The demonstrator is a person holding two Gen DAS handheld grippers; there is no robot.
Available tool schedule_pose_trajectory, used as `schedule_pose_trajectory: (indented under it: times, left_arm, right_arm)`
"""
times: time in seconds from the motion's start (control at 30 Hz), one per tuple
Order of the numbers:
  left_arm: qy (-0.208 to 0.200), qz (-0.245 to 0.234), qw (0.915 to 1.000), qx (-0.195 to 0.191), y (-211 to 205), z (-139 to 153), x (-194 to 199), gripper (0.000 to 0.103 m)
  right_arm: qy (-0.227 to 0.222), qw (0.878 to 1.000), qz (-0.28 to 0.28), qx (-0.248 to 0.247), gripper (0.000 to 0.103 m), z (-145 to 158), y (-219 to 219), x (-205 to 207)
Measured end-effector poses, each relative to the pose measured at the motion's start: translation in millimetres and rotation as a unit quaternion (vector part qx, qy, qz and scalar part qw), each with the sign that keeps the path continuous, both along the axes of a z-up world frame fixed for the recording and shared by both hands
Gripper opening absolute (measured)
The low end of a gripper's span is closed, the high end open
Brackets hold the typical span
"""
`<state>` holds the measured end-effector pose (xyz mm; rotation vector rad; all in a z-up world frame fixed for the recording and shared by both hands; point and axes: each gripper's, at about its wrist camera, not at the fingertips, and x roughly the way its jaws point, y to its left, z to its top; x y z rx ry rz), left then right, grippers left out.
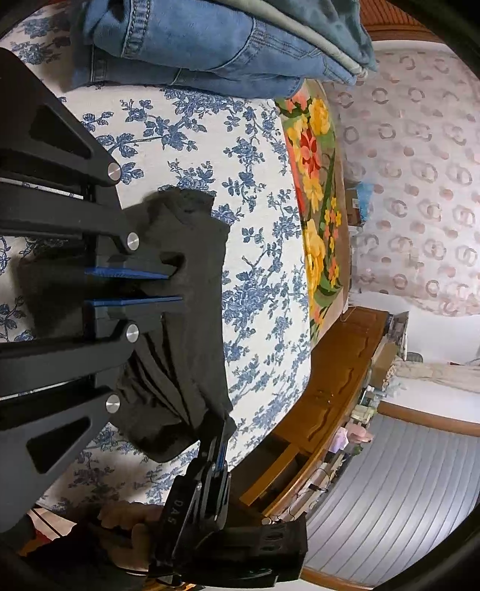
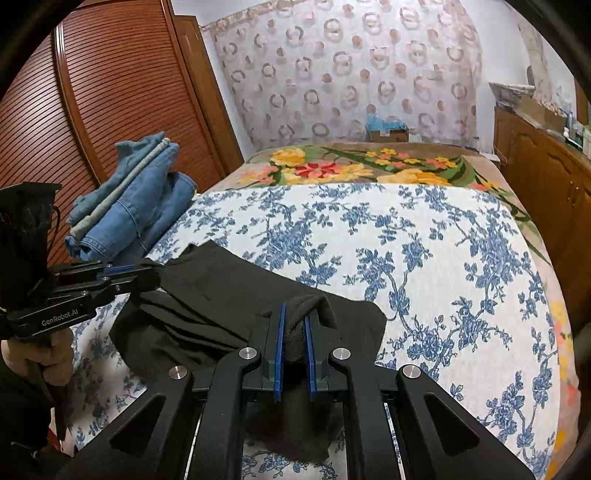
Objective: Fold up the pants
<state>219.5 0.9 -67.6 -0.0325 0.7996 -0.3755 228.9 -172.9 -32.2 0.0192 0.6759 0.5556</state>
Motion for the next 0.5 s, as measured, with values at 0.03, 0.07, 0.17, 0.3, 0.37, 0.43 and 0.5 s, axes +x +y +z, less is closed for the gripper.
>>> schedule_pose_trajectory:
  times: [0.03,0.07,0.17,0.3,0.37,0.43,0.5]
  left_arm:
    - [0.002,0.001,1.0000,0.002,0.1,-1.0,1.2,0.011]
    - [0.004,0.003,1.0000,0.002,0.3,-1.9,2.1,0.012]
    - [0.005,0.002,1.0000,0.003,0.2,-2.4,2.2,0.016]
    - [0.003,0.005,1.0000,0.003,1.9,-2.7,0.5,0.043]
    - [-0.003,0.004,1.0000,0.003,2.4,-1.7,-1.6,0.053]
    - [-0.006,0.006,1.0000,0.003,4.7,-1.0,-4.8,0.060]
    - [-0.009,0.009,0.9999,0.003,7.5,-0.2,-9.0,0.061]
  right_arm:
    - [0.002,1.000,-0.001,0.001,0.009,-0.7,-0.3,0.7]
    - [0.004,1.000,-0.001,0.002,0.009,-0.1,-0.6,1.9]
    - [0.005,1.000,-0.002,0.008,0.009,2.1,-2.0,2.2]
    - [0.002,1.000,-0.003,0.006,0.009,2.8,-2.0,0.4]
    - [-0.001,1.000,-0.003,0.008,0.012,4.5,-3.4,-2.1]
    - [-0.007,1.000,-0.005,0.012,0.014,7.5,-5.5,-5.3]
    - [-0.008,1.000,-0.018,0.011,0.021,9.0,-9.1,-7.3]
